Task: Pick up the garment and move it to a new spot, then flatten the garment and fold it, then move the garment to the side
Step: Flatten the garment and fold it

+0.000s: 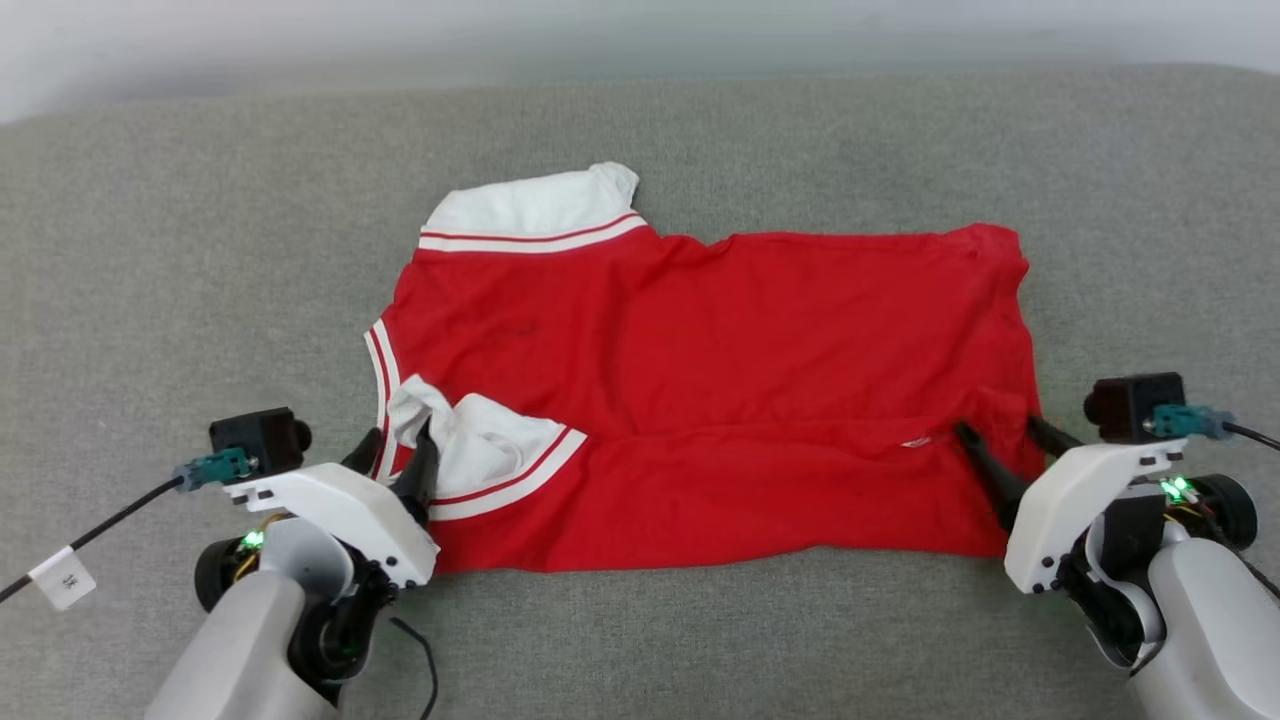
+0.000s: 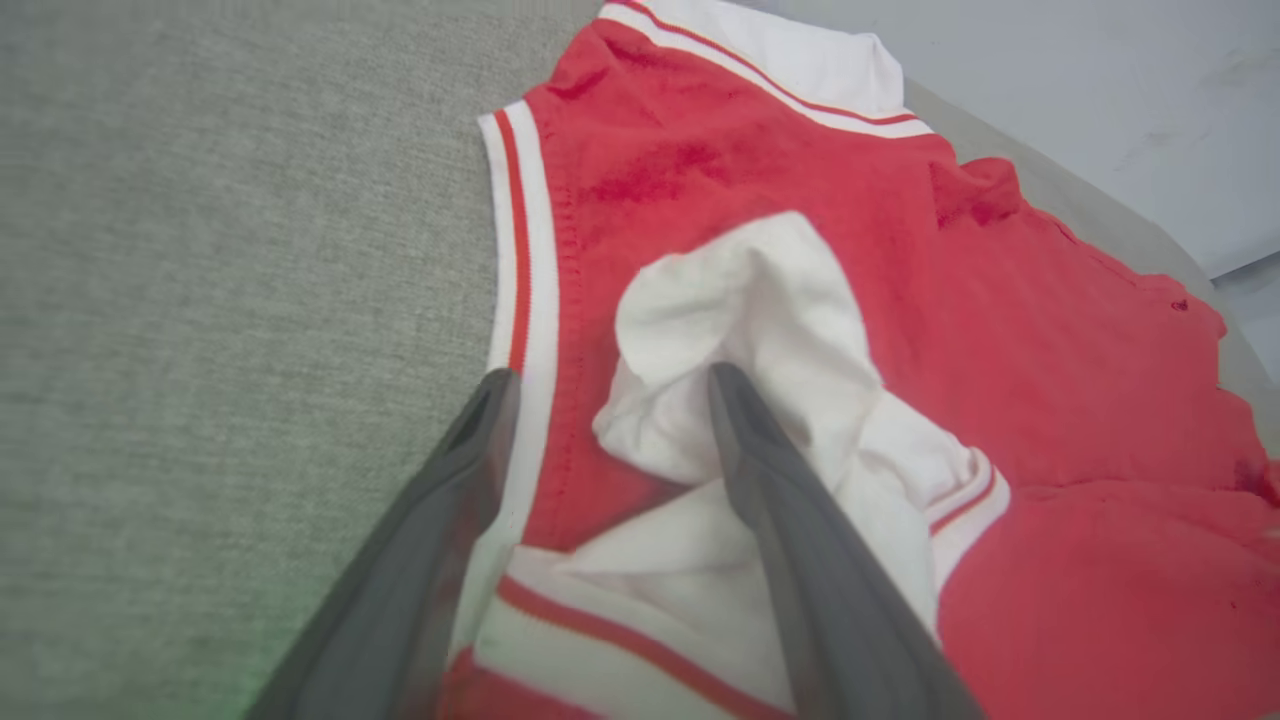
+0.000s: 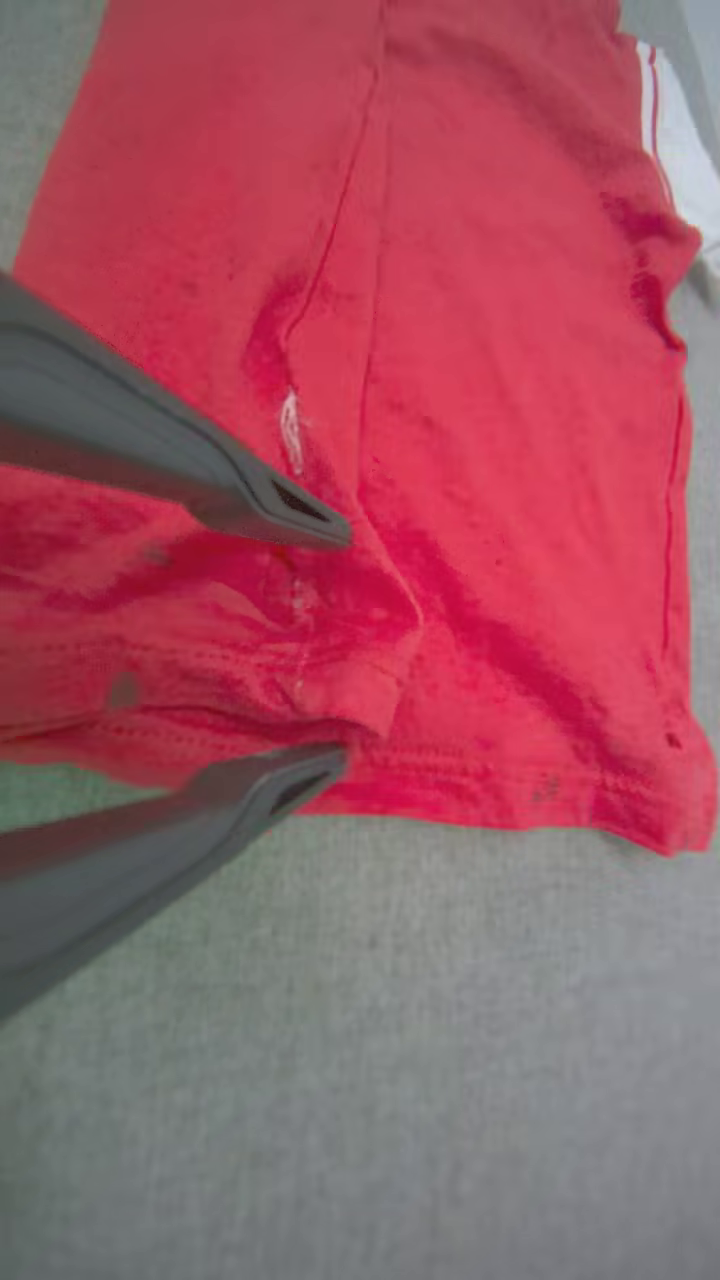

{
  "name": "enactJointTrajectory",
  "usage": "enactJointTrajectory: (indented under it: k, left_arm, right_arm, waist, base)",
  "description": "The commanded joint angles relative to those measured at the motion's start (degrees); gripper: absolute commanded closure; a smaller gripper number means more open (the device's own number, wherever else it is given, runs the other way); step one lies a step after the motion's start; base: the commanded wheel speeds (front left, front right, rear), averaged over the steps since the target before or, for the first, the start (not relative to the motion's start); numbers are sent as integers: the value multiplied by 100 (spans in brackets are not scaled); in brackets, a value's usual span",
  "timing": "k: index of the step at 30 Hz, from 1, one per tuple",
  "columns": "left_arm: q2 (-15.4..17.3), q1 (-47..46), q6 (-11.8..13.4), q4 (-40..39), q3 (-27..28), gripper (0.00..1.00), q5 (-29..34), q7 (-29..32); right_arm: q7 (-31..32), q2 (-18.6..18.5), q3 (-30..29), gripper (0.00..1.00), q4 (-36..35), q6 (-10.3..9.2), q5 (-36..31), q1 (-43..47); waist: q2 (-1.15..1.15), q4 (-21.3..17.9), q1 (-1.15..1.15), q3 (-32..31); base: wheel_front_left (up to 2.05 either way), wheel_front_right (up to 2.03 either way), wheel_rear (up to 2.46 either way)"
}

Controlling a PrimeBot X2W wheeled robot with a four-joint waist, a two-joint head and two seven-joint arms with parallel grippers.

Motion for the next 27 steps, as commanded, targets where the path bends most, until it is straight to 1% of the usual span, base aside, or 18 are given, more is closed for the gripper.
enactJointTrajectory:
  k: [1,2,4,8,10,13,16,20,24,27]
  left_arm:
    - [97,15,-42,21,36,0,-45,5]
    - [97,15,-42,21,36,0,-45,5]
    - [179,94,-42,-38,58,0,-52,40]
    - [458,269,62,-340,74,0,-56,276]
    - [631,365,123,-564,57,0,-62,513]
    - [952,486,216,-986,9,0,-91,1032]
    - [1254,612,363,-1397,-48,0,-164,1663]
    - [1592,765,623,-1837,-99,0,-312,2470]
    - [1780,877,874,-2043,-110,0,-482,3057]
    - [1888,912,970,-2060,-173,0,-531,3383]
  right_arm:
    - [-231,-44,25,0,-70,-6,93,104]
    - [-231,-44,25,0,-70,-6,93,104]
    - [-543,-62,19,0,-205,-6,139,160]
    - [-1111,-50,-106,0,-586,-6,61,359]
    - [-1307,-11,-195,0,-822,-6,-29,460]
    - [-1513,46,-367,0,-1236,-6,-184,647]
    - [-1540,140,-554,0,-1653,-6,-377,826]
    - [-1480,315,-729,0,-2209,-6,-585,1052]
    - [-1373,505,-846,0,-2629,-6,-669,1219]
    - [-1295,612,-897,0,-2772,-6,-683,1262]
  waist:
    - [0,-16,-1,-161]
    - [0,-16,-1,-161]
    - [0,-40,-1,-304]
    - [0,-106,-1,-566]
    - [0,-144,-1,-660]
    - [0,-187,-1,-744]
    - [0,-259,-1,-762]
    - [0,-380,-1,-662]
    - [0,-520,-1,-429]
    - [0,-611,-1,-202]
  base:
    - [0,0,0]
    - [0,0,0]
    - [0,0,0]
    - [0,0,0]
    - [0,0,0]
    - [0,0,0]
    - [0,0,0]
    - [0,0,0]
    - [0,0,0]
    - [0,0,0]
